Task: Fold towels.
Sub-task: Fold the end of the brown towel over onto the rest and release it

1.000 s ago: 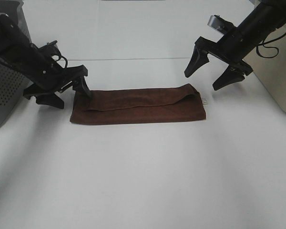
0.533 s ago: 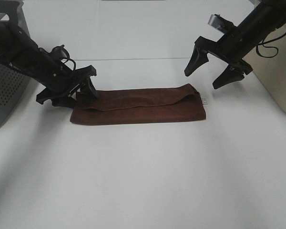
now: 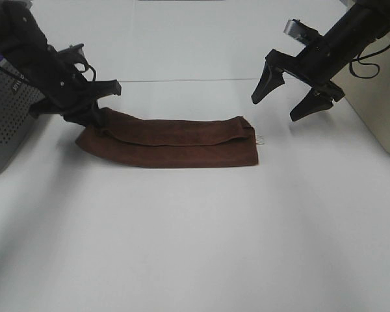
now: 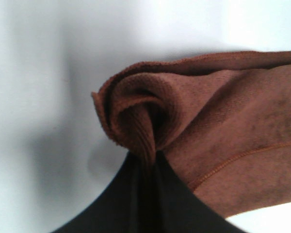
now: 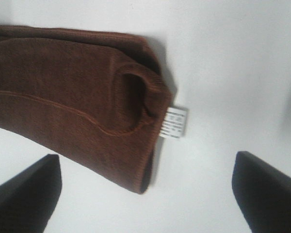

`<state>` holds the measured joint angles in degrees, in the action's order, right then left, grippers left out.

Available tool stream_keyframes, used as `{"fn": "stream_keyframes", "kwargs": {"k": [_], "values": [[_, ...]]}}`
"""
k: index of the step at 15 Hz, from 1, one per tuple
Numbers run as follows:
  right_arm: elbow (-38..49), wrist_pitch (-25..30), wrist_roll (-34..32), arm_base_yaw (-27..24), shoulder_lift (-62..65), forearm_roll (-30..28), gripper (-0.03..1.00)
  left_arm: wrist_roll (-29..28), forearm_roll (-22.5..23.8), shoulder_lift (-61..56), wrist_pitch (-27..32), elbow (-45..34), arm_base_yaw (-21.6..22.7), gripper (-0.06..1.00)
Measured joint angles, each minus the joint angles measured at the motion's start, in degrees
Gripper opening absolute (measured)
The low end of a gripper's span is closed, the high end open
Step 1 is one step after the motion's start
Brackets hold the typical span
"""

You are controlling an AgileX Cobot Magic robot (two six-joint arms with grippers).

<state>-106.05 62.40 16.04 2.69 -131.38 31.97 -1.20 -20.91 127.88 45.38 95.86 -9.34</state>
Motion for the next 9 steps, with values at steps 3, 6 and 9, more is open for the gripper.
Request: {"fn": "stream_keyframes", "kwargs": {"k": [3, 6, 9], "values": [[0.0, 0.23, 0.0, 0.0, 0.0, -0.06, 0.89, -4.76, 4.58, -1.2, 12.26, 9.74, 0.0, 0.03], [0.0, 0.46, 0.0, 0.0, 0.0, 0.0, 0.89, -2.69, -6.42, -1.2, 13.98, 14.73, -1.2, 0.03], [0.0, 0.63, 0.0, 0.0, 0.0, 2.01, 0.89, -2.29, -14.61, 1.2, 9.11, 15.36, -6.25, 0.03]]}}
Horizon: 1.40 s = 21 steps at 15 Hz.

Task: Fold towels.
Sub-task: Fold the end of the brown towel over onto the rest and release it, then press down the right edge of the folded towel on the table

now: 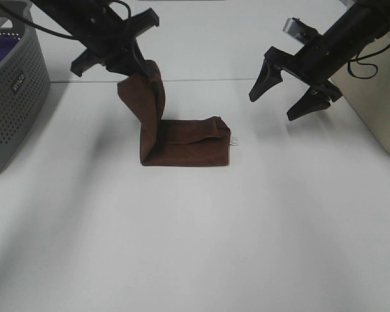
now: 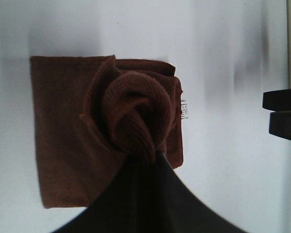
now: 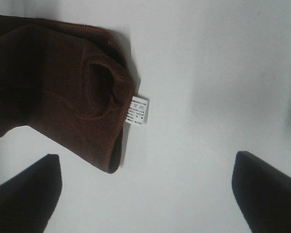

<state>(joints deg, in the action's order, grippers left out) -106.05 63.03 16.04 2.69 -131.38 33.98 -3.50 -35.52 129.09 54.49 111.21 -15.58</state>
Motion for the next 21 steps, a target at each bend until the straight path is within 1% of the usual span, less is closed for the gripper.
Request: {"fn": "stream_keyframes", "kwargs": {"k": [2, 4, 5, 6, 7, 8, 9, 10, 11, 12, 14, 16, 17, 19, 21], "values": [[0.0, 0.0, 0.0, 0.0, 0.0, 0.74, 0.89, -1.38, -1.6, 2.98, -3.84, 0.0, -2.64, 0.03], [0.0, 0.0, 0.0, 0.0, 0.0, 0.8, 0.89, -1.72, -4.24, 4.81, -8.71, 0.0, -5.27, 0.03], [0.0, 0.0, 0.0, 0.0, 0.0, 0.8, 0.89, -1.78, -5.21, 5.33, -10.37, 0.0, -6.36, 0.05], [0.0, 0.0, 0.0, 0.0, 0.0, 0.8, 0.89, -2.18, -5.73, 5.61, -11.52, 0.0, -7.1, 0.1], [0.0, 0.0, 0.0, 0.0, 0.0, 0.8, 0.89, -3.09, -6.02, 5.96, -12.32, 0.0, -7.51, 0.19], [0.0, 0.0, 0.0, 0.0, 0.0, 0.8, 0.89, -3.95, -6.53, 6.13, -12.55, 0.0, -7.62, 0.32], [0.0, 0.0, 0.0, 0.0, 0.0, 0.8, 0.89, -4.3, -7.56, 6.36, -12.55, 0.0, -7.62, 0.49], [0.0, 0.11, 0.0, 0.0, 0.0, 0.97, 0.89, -4.35, -9.22, 6.36, -12.61, 0.0, -7.62, 0.63], [0.0, 0.34, 0.0, 0.0, 0.0, 1.32, 0.89, -4.18, -10.89, 6.36, -12.89, 0.0, -7.62, 0.7], [0.0, 0.97, 0.06, 0.0, 0.0, 2.18, 0.89, -3.09, -11.97, 6.36, -12.89, 0.06, -7.62, 0.73], [0.0, 2.64, 1.83, 0.0, 0.0, 5.9, 0.89, 1.66, -12.15, 6.36, -11.8, 1.66, -6.99, 0.74], [0.0, 5.56, 5.21, 0.06, 0.0, 12.09, 0.89, 5.84, -11.06, 6.36, -8.48, 4.3, -4.76, 0.74], [0.0, 5.84, 6.25, 0.57, 0.0, 15.07, 0.89, 6.59, -9.85, 6.36, -6.47, 5.61, -2.92, 0.74], [0.0, 5.84, 8.25, 3.67, 0.0, 19.48, 0.89, 6.88, -7.33, 6.36, -2.92, 7.85, 1.09, 0.74], [0.0, 5.9, 10.54, 8.14, -0.11, 23.2, 0.89, 6.88, -6.42, 6.36, -0.06, 8.82, 4.81, 0.74]]}}
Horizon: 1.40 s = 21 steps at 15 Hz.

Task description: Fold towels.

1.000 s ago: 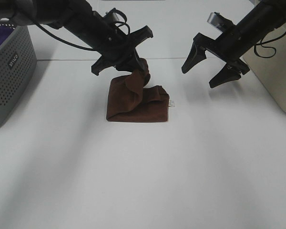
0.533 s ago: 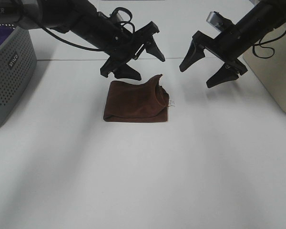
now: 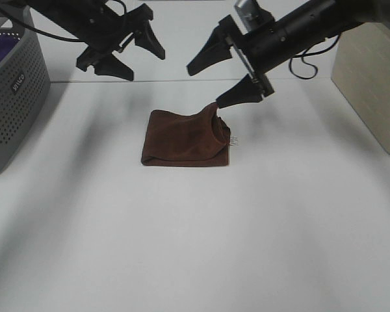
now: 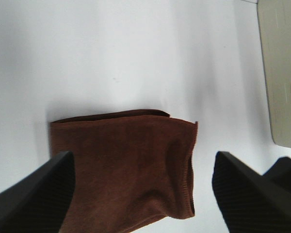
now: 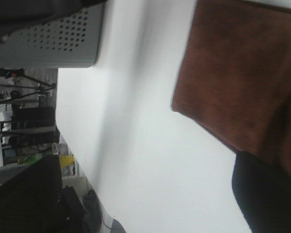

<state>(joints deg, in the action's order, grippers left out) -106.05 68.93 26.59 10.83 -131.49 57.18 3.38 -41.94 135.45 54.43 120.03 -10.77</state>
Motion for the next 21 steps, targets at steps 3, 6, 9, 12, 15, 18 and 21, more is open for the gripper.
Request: {"fn": "stream_keyframes", "kwargs": {"k": [3, 6, 9, 12, 15, 18, 21], "values": [[0.0, -3.38, 2.12, 5.1, -1.89, 4.98, 0.89, 0.0, 0.29, 0.0, 3.04, 0.11, 3.72, 0.74], [-0.06, -8.94, 4.53, 5.44, -6.47, 9.22, 0.89, 0.0, 0.74, 0.0, 4.81, 0.11, 5.33, 0.74], [-0.06, -10.71, 4.7, 4.18, -10.08, 9.28, 0.87, 0.0, 0.92, 0.0, 5.56, 0.11, 5.33, 0.74], [-0.06, -9.97, 4.7, 0.46, -11.8, 9.8, 0.85, 0.0, 0.92, 0.0, 5.73, 0.11, 5.33, 0.74], [-0.06, -6.53, 4.93, -1.43, -11.8, 10.89, 0.85, 0.0, 0.92, 0.0, 5.73, 0.11, 5.33, 0.74], [-0.06, -5.96, 5.44, -2.92, -11.8, 10.94, 0.84, 0.0, 0.92, 0.0, 5.79, 0.11, 5.33, 0.74], [-0.06, -5.56, 5.44, -4.87, -11.8, 10.14, 0.84, 0.0, 1.09, 0.0, 6.02, 0.11, 5.33, 0.74]]}}
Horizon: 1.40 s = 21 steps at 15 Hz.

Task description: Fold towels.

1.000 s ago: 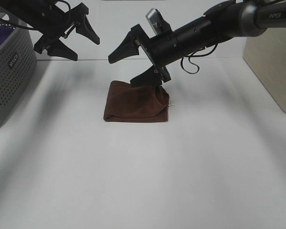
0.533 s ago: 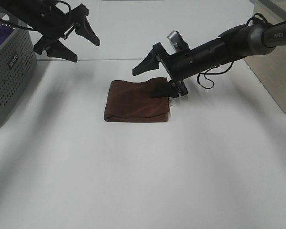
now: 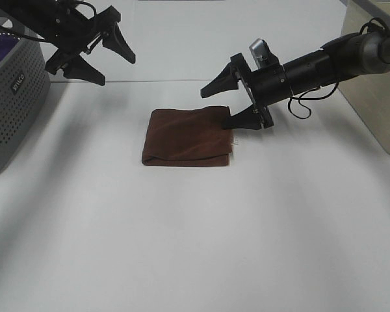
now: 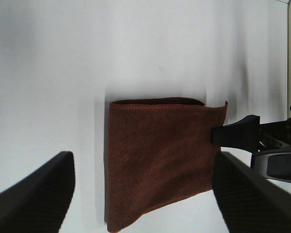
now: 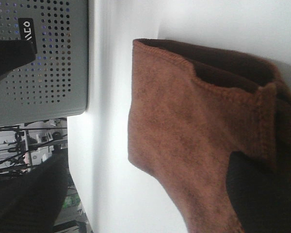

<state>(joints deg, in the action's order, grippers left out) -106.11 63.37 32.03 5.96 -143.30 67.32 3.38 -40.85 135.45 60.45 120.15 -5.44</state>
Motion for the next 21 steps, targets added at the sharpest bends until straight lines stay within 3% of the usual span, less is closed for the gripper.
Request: {"fn": "stream_keyframes", "kwargs": {"k": [8, 12, 14, 17, 20, 21], "values": [[0.0, -0.57, -0.29, 0.4, 3.32, -7.91, 0.83, 1.32, 0.34, -3.5, 3.61, 0.0, 0.0, 0.74], [0.0, 5.04, -6.7, 0.46, 13.92, -18.62, 0.84, 1.72, 9.51, -14.78, 8.19, 0.0, 0.0, 0.74], [0.0, 5.5, -12.15, 0.69, 18.91, -27.44, 0.84, 0.74, 15.81, -20.57, 8.88, 0.0, 0.0, 0.74], [0.34, 5.67, -20.23, 0.69, 27.1, -40.28, 0.84, 0.11, 21.77, -31.74, 9.05, -3.27, 0.0, 0.74], [7.05, 5.73, -22.63, 0.69, 38.56, -45.55, 0.84, -1.6, 27.96, -46.07, 9.11, -15.13, 0.0, 0.74], [16.27, 5.73, -23.55, 0.69, 48.07, -47.78, 0.83, -2.18, 31.11, -55.98, 9.17, -26.53, 0.0, 0.74]]}}
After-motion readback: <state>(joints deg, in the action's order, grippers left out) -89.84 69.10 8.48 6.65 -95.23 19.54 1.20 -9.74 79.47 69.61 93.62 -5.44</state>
